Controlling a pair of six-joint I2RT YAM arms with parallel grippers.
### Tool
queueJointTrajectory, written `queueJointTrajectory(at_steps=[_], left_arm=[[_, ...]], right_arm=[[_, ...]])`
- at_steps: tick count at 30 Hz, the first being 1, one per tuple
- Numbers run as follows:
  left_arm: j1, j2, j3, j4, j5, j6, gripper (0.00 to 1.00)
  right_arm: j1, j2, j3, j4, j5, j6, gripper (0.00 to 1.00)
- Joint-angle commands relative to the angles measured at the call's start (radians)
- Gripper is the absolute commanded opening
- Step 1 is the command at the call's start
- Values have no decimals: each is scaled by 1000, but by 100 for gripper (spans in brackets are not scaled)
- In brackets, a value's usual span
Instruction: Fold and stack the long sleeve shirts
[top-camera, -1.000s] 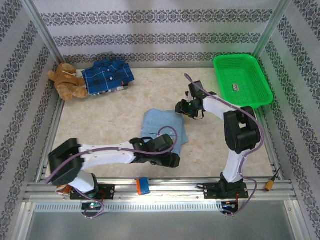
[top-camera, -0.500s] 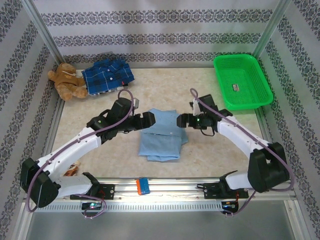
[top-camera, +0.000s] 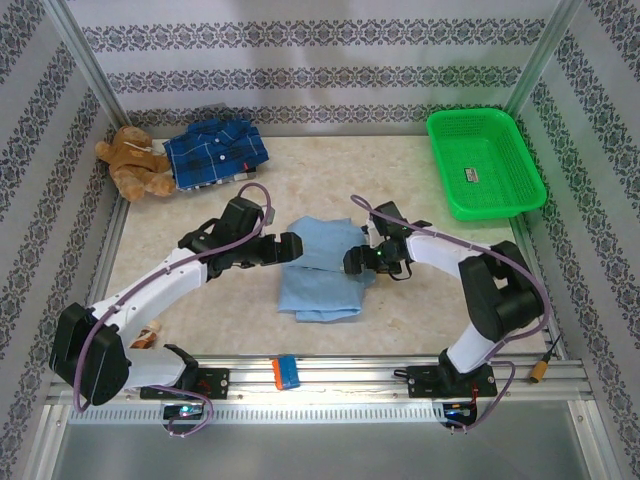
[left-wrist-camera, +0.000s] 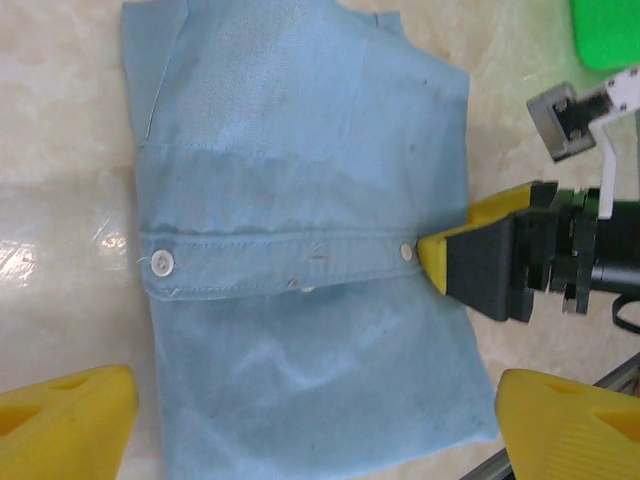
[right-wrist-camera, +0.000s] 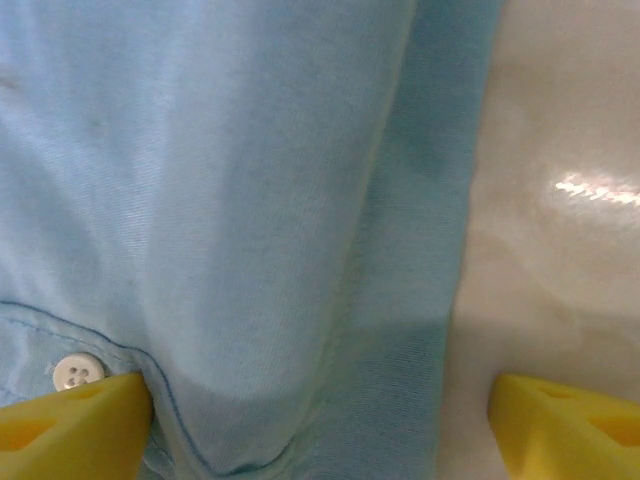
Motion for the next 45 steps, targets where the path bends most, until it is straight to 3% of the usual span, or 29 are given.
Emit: queueJointTrajectory(at_steps=[1,5,9,12,17,25,31,37,45], left_arm=[[20,-47,-25,8,20,33,98],[33,-84,-32,-6,27,40,100],[53,-123,-14,-52,16,55,100],[76,-159,5,-88,3,74,100],[115,-193,67,-176,-38,117,100],[149,-199,214,-248,-86,168,100],[156,-176,268,-228,-77,167,100],[157,-159,241,-214,-47,146,100],[158,-221,125,-216,-47,107,100]], right_arm=[[15,53,51,5,25,-33,85],[41,121,112,-40,30,-44,71],[51,142,128,-54,32,-29,42],[49,130,141,-86,54,-33,15],[43,19,214,-217,202,-79,1],[11,-206,416,-493,678,-279,0],[52,-270,484,-485,1068,-544,0],[220,-153,388,-443,1141,-606,0],[465,218,463,-542,984,-321,0]])
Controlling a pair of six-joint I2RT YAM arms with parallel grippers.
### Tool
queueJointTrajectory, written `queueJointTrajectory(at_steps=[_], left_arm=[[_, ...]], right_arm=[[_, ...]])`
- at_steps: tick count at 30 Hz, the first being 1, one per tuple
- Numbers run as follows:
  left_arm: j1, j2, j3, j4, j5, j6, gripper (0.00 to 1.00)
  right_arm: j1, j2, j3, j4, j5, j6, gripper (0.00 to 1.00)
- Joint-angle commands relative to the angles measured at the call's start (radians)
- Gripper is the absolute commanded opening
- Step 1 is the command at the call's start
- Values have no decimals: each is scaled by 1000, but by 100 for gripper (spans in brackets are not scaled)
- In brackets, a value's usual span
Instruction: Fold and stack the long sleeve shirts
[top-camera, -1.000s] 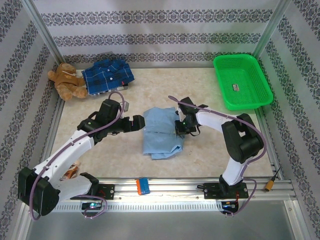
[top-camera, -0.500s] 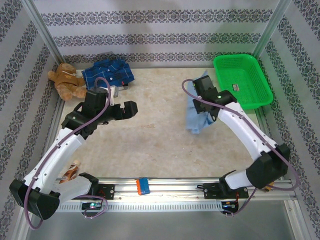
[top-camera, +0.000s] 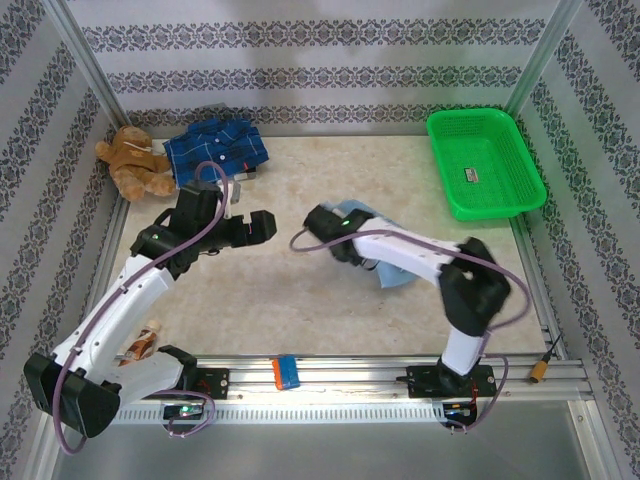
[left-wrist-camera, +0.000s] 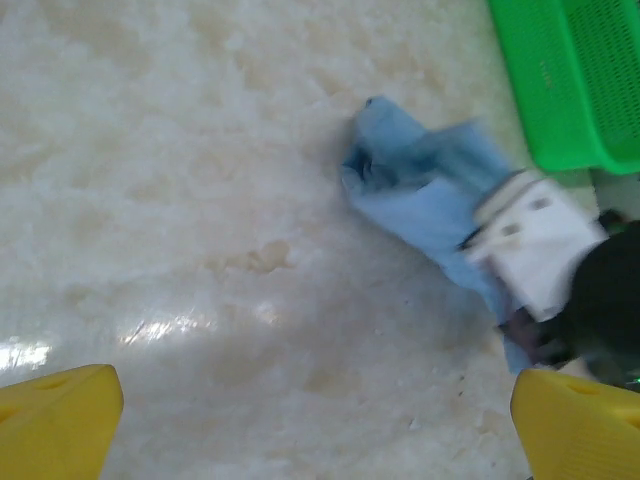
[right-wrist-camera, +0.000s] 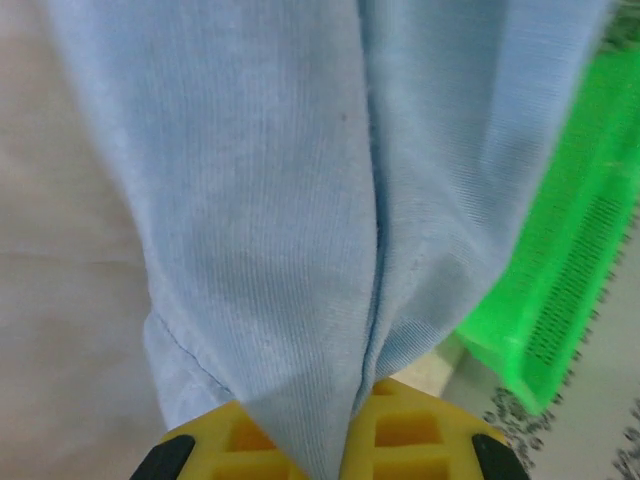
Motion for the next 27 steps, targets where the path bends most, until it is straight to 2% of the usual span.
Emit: queueJointTrajectory(at_steps=[1,4,7,8,11,13,16,19,23,25,27], left_arm=[[14,-52,-37,-14,3,-20,100],[16,-67,-53,-22,-1,-21,100],[15,-82,-61,-41,-13,-25,100],[17,-105,-68,-56,-35,-36,100],[30,-157,-67,-122,-129,-86,100],[49,-181,-66,-156,-161,-122,100],[57,-207,-77,-140,-150,-165,100],[59,-207,-87,-107,-149,-200,100],[55,-163,-116,-21,-99,-249,100],[31,-116,-135,49,-64,-281,100],[-40,-39,-140,126,-53,-296,100]], right_arm=[[74,92,76,-73,-71,150,0],[123,154,126,-78,-123,190,0],[156,211,188,-96,-215,248,9],[174,225,206,-92,-271,278,21],[193,204,211,-69,-410,340,44],[202,146,188,-23,-520,398,51],[209,39,133,64,-672,497,62],[208,-76,85,100,-783,579,65],[163,-283,3,63,-786,684,68],[65,-407,-64,36,-784,724,67],[-65,-501,-132,26,-774,702,64]])
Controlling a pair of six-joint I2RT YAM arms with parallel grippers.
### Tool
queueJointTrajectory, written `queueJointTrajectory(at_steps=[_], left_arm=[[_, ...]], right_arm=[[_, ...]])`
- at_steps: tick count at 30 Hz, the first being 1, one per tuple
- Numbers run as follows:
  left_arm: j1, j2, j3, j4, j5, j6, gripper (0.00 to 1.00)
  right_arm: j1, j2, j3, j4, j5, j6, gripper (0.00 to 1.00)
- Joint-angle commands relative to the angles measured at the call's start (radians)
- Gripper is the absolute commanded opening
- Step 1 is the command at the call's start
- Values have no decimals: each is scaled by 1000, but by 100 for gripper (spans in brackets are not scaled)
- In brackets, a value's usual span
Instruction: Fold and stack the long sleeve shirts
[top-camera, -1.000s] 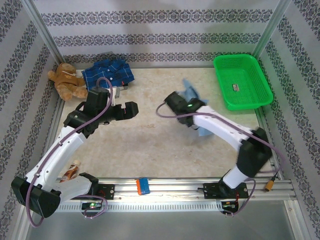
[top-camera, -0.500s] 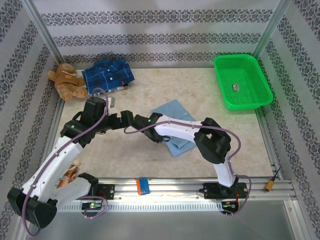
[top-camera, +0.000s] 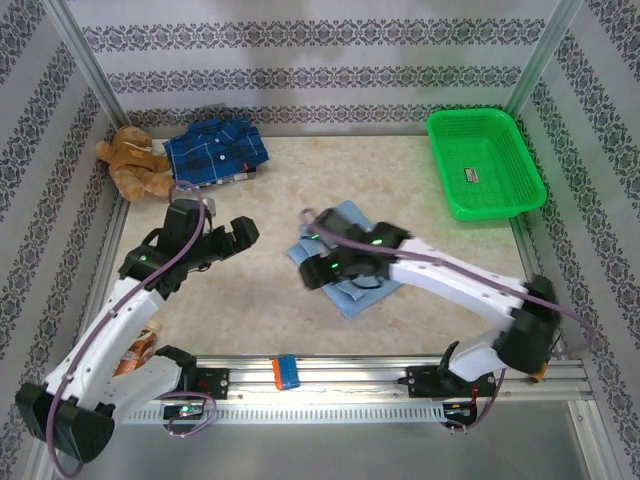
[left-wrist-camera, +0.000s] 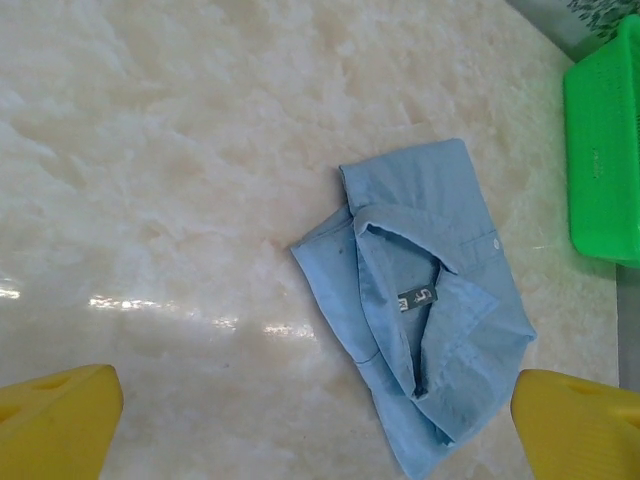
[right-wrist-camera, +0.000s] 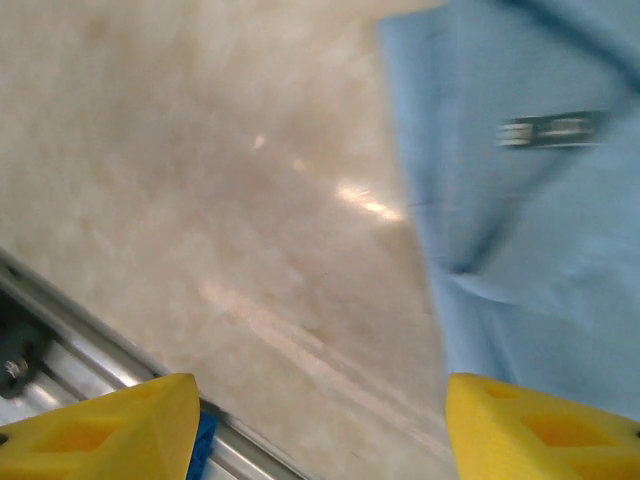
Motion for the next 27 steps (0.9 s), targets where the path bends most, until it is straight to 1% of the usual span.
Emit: queueJointTrajectory(at_steps=[1,3,5,6,7,8,10,13,17,20,23,27], left_arm=[[-112,131,-4,157,43,-70,100],[-187,249,5,238,82,-108,99],[-242,351,-12,357,107,-170,91],[-267,399,-14,418,109,-197,86],[-287,449,-7,469,108,-218,81],[-301,491,0,512,110,-233,79],[-317,593,25,584,127,-255,73],[-319,708,58,587,122,-252,63],[-313,796,61,557,108,-263,50],[-285,840,42,556,105,-256,40],[-235,869,60,536,120,-196,34],[-171,943,187,429,169,-41,27]], right_arm=[[-206,-113,-99,-61,2,38,60],[-372,-122,-132,-61,-48,-25,47],[-512,-92,-176,-24,-106,-77,35],[-569,-65,-194,7,-157,-96,29],[-608,-34,-209,48,-211,-114,25],[-628,-4,-215,72,-235,-125,24],[-646,67,-213,114,-255,-139,21],[-652,141,-220,178,-275,-128,19],[-646,182,-271,229,-263,-86,17],[-625,193,-330,263,-252,-54,17],[-591,196,-384,291,-250,-8,17],[-501,212,-440,341,-252,100,17]])
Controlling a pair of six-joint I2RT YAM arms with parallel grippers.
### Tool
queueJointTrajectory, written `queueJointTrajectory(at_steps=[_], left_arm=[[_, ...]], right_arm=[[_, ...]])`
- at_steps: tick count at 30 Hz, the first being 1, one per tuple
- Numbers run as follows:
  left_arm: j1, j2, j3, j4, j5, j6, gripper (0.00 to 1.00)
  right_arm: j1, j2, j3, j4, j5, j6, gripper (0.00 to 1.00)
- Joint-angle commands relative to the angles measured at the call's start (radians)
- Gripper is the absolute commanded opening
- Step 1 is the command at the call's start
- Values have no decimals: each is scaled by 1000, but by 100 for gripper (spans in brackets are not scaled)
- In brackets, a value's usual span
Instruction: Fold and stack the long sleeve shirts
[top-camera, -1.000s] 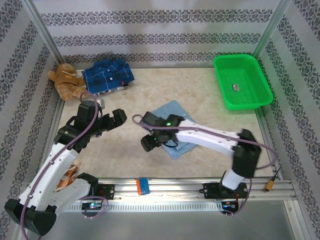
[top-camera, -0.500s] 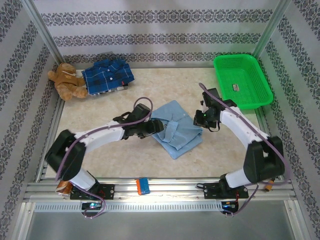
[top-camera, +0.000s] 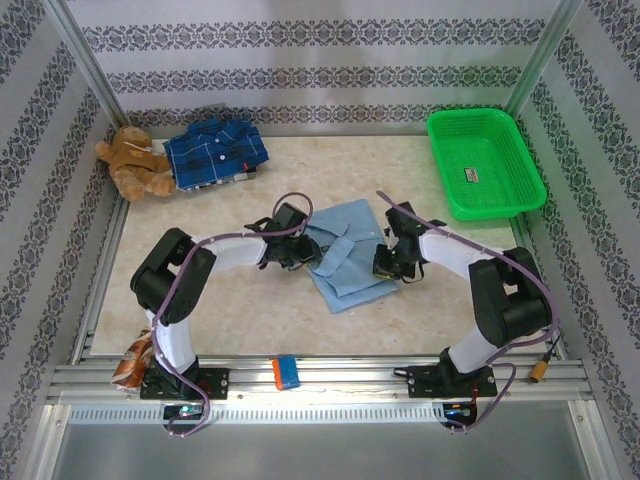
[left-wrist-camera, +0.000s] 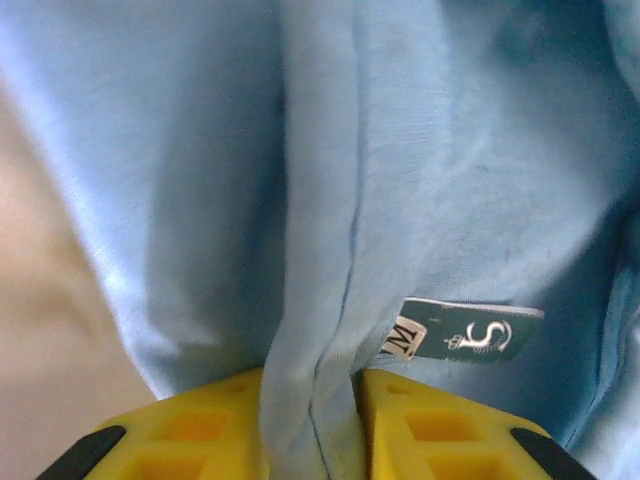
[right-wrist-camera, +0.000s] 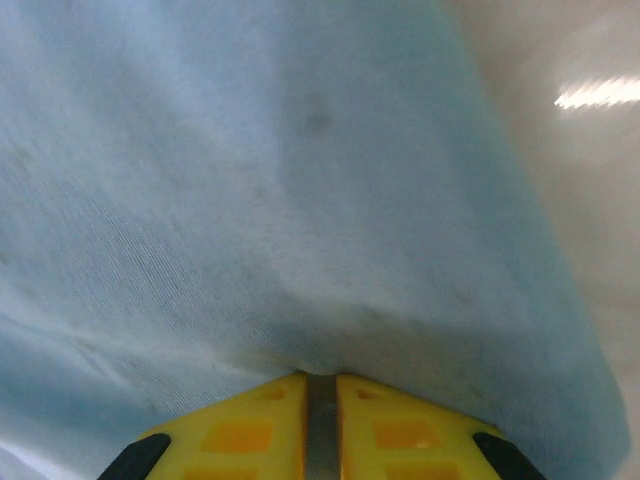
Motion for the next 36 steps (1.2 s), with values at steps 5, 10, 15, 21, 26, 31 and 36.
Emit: queueJointTrajectory(at_steps=[5,10,15,21,26,31,36], left_arm=[[102,221,344,-314,105,399,24],[118,390,680,-519,228,659,25],[122,456,821,-540,309,708,27],[126,386,893,-478,361,639,38],[222,215,877,-481,243,487,77],[350,-53,703,-481,155,345,89],[372,-342,416,-573,87,354,94]], right_arm=[[236,43,-96,213,-41,385,17],[478,91,-90,472,111,792,19],[590,158,13,616,241,991,25],[597,154,58,734,272,1161,38],[603,0,17,652,279,1172,52],[571,-190,-17,513,200,1003,63],[510,-382,58,186,175,610,83]])
